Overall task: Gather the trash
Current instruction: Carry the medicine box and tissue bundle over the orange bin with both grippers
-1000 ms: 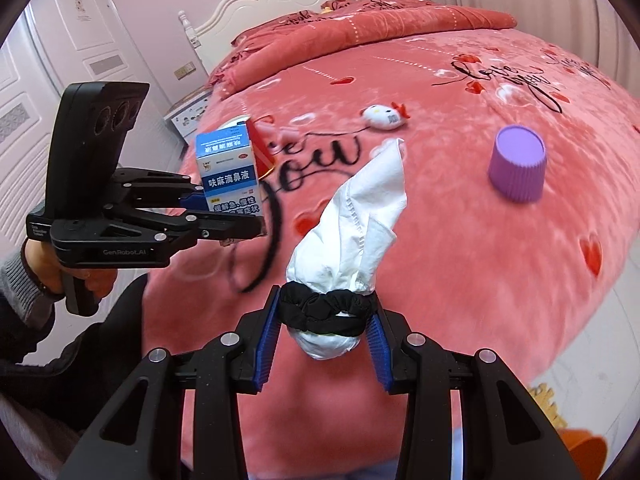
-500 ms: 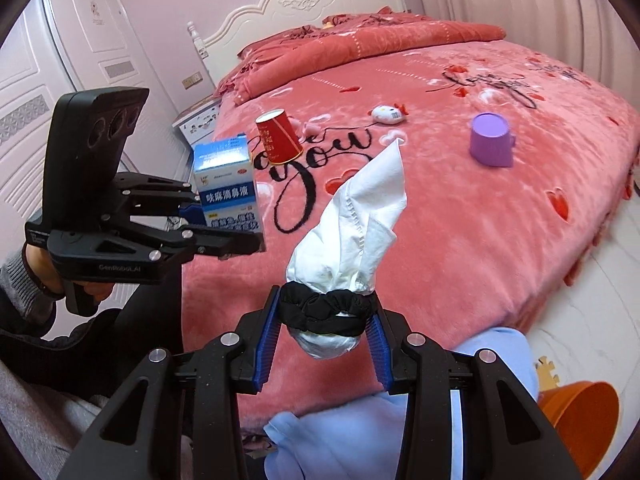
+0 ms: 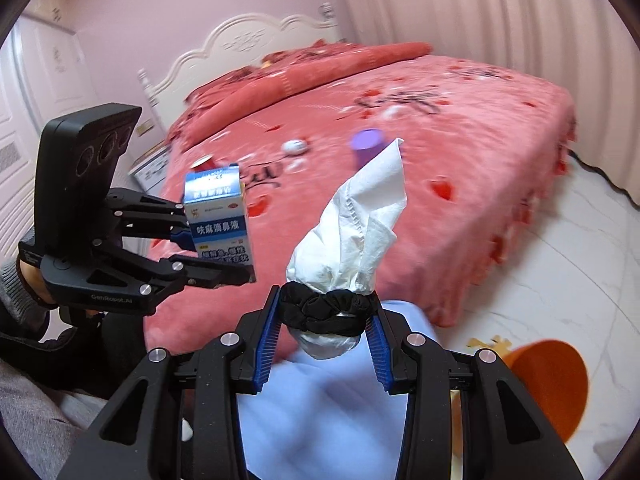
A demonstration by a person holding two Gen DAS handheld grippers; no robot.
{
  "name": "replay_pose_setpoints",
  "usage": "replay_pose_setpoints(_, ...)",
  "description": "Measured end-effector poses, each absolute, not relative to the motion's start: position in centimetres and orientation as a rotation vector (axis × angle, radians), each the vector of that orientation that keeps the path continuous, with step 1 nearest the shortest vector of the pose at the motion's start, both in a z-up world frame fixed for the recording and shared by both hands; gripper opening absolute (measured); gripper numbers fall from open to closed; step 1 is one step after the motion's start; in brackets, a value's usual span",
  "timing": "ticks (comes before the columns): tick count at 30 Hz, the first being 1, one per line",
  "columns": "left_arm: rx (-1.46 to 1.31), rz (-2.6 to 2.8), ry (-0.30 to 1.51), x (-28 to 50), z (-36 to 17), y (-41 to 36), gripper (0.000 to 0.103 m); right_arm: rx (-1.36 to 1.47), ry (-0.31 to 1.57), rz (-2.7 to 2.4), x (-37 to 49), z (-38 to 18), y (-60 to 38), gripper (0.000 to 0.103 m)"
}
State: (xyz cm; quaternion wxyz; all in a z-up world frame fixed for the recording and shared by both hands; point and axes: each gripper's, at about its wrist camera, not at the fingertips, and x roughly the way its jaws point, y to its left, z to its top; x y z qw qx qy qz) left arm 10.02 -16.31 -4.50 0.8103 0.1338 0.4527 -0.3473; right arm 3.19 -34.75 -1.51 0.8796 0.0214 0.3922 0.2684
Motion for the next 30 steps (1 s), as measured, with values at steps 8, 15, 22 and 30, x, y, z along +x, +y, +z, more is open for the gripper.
replay_pose_setpoints(8, 0.392, -0.9, 0.969, 11.2, -5.2, -24.8, 0.027, 0.124, 0.811, 0.369, 2.5, -2.3, -44.5, 0.04)
replay_pose_setpoints(15, 0.463, -1.014, 0.989, 12.4, -6.7, -31.6, 0.027, 0.19, 0.829, 0.231, 1.6, -3.9, -51.7, 0.04)
replay_pose_setpoints(22, 0.504, -1.099, 1.035, 14.0, -9.0, -37.1, 0.027, 0.256, 0.847, 0.135, 0.9, -5.9, -57.0, 0.04)
replay_pose_setpoints(30, 0.525, -1.148, 1.092, 16.2, -11.6, -41.1, 0.027, 0.31, 0.871, 0.082, 2.0, -8.1, -60.0, 0.04)
